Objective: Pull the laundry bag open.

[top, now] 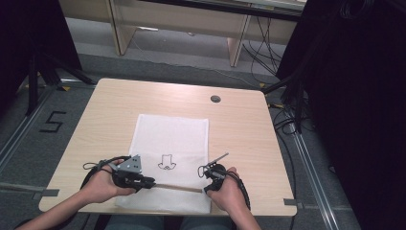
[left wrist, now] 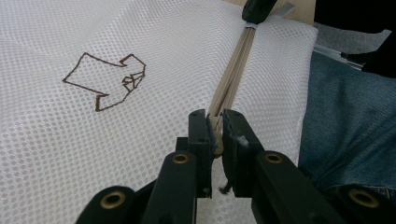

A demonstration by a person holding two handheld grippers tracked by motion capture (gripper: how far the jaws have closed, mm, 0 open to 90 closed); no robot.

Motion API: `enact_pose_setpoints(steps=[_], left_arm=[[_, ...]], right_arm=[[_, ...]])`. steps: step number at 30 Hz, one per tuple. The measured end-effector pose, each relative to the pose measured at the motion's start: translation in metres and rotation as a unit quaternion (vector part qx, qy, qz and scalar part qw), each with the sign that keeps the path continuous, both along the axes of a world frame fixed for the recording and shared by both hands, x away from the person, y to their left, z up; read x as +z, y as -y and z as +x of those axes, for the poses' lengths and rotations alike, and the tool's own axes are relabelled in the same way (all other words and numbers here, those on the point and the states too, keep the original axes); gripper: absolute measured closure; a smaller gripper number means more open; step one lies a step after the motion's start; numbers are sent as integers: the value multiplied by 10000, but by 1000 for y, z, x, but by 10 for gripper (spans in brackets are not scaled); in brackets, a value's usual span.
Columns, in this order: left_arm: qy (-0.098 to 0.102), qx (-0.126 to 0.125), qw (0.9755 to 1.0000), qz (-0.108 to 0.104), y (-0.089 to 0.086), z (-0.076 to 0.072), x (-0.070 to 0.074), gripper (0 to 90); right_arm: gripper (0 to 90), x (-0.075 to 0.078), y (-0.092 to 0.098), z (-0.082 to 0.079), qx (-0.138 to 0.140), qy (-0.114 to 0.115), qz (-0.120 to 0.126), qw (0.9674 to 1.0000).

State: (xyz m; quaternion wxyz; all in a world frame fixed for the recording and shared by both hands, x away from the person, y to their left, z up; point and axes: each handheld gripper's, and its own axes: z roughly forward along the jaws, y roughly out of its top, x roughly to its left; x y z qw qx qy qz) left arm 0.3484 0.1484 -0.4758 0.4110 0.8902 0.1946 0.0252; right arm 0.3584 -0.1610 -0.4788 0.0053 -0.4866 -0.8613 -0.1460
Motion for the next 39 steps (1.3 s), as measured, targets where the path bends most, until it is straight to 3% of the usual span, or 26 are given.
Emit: enact_pose_setpoints(steps=[2,5,8,10,11,12,14,16,18,21,23,24,25,26,28,30,33,38,39], left_arm=[[-50,27,9999,-93,-1,0,0,819],[27,32,10000,40,-3,0,1,819],[-76,92,9999,-94,-7,0,0,819],[35,44,10000,-36,-9,1,0,819],[35,44,10000,-36,-9,1,0,819],[-46,126,9999,-75,-10,-1,0,819],[12,99,10000,3,-11,0,0,819],[34,65,10000,-34,-11,0,1,819],[55,39,10000,27,-12,1,1,819],[9,87,10000,-39,-12,0,1,819],[-23,124,9999,-83,-11,-1,0,819],[14,89,10000,-3,-11,0,1,819],[-78,211,9997,-46,-11,-1,1,819],[10,182,9998,67,-13,0,2,819],[-96,253,9996,-51,-16,0,1,819],[0,218,9998,37,-21,0,1,819],[-67,325,9994,23,-23,-2,1,819],[-6,367,9993,-5,-31,0,2,819],[-78,399,9991,66,-33,-1,2,819]], right_arm=[[900,0,0,0,-5,18,4,10000],[900,1,-1,-1,-67,-41,51,10000],[900,0,-2,0,-64,-12,36,10000],[900,1,-3,-1,-182,-56,9,9998],[900,1,-1,-1,-74,-27,50,10000],[900,1,-1,-1,-74,-27,50,10000],[900,1,-3,-1,-162,-55,22,9999],[900,0,1,0,78,25,49,10000],[900,1,-1,0,-79,-62,21,9999],[900,2,-2,-1,-81,-102,42,9999],[900,0,1,0,54,9,36,10000],[900,0,1,0,47,4,44,10000],[900,0,1,0,47,1,42,10000],[900,0,1,0,47,4,42,10000],[900,0,1,0,49,6,39,10000],[900,-1,1,1,80,9,52,10000],[900,0,1,1,71,8,48,10000],[900,-1,1,1,66,11,44,10000],[900,-1,1,1,67,10,50,10000]])
